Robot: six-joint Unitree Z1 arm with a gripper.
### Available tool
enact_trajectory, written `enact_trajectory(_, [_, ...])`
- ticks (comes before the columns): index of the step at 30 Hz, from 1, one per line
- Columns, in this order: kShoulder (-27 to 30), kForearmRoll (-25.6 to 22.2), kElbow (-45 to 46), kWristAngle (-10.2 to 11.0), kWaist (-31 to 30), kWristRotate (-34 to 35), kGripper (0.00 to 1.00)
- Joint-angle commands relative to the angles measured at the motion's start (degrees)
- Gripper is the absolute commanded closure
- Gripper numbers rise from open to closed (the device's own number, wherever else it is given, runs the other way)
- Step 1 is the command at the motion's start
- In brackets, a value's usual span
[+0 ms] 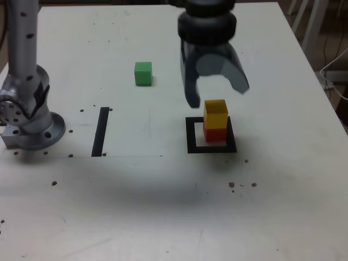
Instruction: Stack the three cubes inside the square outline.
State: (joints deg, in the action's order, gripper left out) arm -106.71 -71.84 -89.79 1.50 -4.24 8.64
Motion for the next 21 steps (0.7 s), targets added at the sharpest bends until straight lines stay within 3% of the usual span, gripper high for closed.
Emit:
enact_trajectory(1, [2.15,-0.57,0.60,0.08,1.21,-0.83,0.00])
enact_trajectory(14, [6.47,-2.14,5.88,0.20,13.87,-8.76,0.00])
enact_trajectory(21, [6.40,-2.41,8.50,2.58,20.55,-12.42,0.00])
